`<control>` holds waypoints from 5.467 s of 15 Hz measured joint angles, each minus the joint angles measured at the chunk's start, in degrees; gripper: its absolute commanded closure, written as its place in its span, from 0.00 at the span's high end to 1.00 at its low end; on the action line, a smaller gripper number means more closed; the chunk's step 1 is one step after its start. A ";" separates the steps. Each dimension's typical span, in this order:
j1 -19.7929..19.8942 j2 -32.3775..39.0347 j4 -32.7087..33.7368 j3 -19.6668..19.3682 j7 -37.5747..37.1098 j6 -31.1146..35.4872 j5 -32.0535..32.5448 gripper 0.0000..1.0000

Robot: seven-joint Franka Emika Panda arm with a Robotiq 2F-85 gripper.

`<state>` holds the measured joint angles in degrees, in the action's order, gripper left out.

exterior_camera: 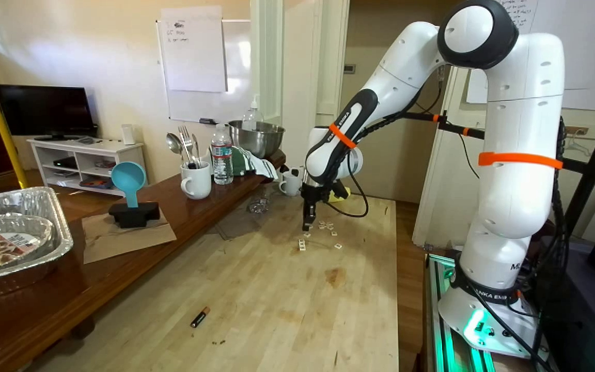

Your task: Add a new letter tile to the end of the word

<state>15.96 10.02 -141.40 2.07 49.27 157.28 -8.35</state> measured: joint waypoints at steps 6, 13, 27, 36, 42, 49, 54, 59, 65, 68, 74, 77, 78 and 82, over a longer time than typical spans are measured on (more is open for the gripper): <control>-2.62 -1.83 -0.11 -3.75 -17.39 -0.44 1.40 0.00; -4.85 -1.83 -0.82 -5.71 -37.21 -3.21 2.74 0.00; -5.05 -0.94 -1.34 -5.75 -49.50 -0.76 -3.92 0.00; -5.54 1.79 -1.29 -5.94 -56.09 3.49 -4.18 0.00; -6.01 2.04 -1.08 -6.26 -56.02 3.57 -3.20 0.00; -5.99 1.97 -1.12 -6.18 -41.15 3.50 2.92 0.00; -5.35 1.71 -1.47 -4.88 -27.10 3.51 3.46 0.00; -4.86 1.61 -1.60 -4.20 -15.44 3.51 6.77 0.00; -4.76 1.46 -1.85 -4.41 -7.62 3.51 14.17 0.00; -4.72 1.24 -1.88 -4.43 -6.83 2.79 14.15 0.00; -4.73 -2.36 -2.52 -4.69 -9.39 -0.38 12.40 0.00; -4.82 -4.67 -2.55 -5.58 -16.13 -2.48 11.89 0.00; -4.85 -5.14 -2.55 -5.93 -18.99 -2.87 11.96 0.00; -5.10 -5.54 -2.65 -6.79 -30.68 -4.15 11.96 0.00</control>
<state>10.86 4.48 -144.05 -4.73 18.60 153.13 3.61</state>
